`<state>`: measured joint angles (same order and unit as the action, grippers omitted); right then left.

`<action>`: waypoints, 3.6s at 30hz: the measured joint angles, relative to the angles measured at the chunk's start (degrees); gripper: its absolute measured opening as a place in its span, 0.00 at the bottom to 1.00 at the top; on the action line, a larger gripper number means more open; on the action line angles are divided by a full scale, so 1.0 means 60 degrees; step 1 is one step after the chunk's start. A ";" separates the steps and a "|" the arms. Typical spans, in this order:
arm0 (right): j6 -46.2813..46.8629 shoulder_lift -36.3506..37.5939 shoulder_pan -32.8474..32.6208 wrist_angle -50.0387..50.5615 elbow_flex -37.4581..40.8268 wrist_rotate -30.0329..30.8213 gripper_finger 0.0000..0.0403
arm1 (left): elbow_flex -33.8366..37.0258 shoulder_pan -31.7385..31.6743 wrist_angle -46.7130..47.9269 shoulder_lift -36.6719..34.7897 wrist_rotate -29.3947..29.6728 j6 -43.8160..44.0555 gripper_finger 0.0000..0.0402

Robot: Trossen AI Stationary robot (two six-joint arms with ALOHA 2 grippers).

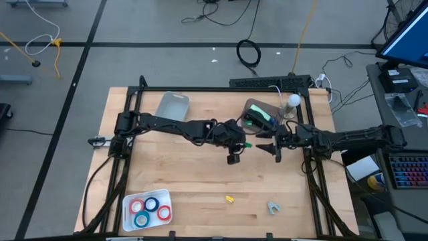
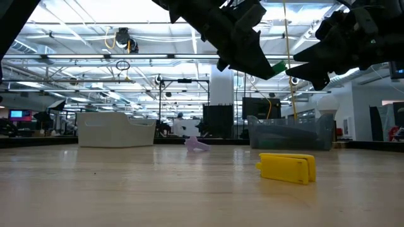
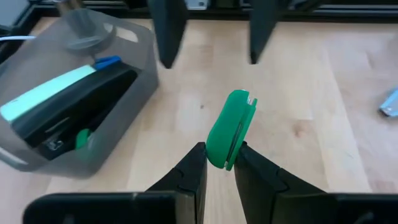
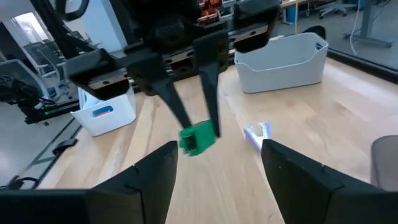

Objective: Pick and place Stapler, Stapler remover, tape
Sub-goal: Put the green small stapler into the black bin

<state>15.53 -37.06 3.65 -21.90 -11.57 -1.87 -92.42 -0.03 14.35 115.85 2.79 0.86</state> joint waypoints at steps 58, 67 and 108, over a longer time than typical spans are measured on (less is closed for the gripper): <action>-0.1206 -0.2514 0.0000 -0.0357 -0.1242 0.0092 0.40 | 0.0000 -0.0171 -0.0223 0.0000 0.0550 0.0696 0.18; -0.1193 -0.2514 -0.0002 -0.0374 -0.1242 0.0096 0.39 | 0.0000 -0.0171 -0.0153 0.0000 0.0550 0.0696 0.18; -0.0667 -0.2510 -0.0002 -0.0312 -0.1239 0.0310 0.14 | 0.0000 -0.0169 -0.0203 0.0000 0.0307 0.1122 0.34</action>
<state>11.53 -52.12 3.64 -23.77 -19.00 -0.01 -92.42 -1.05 13.13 115.85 4.63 7.59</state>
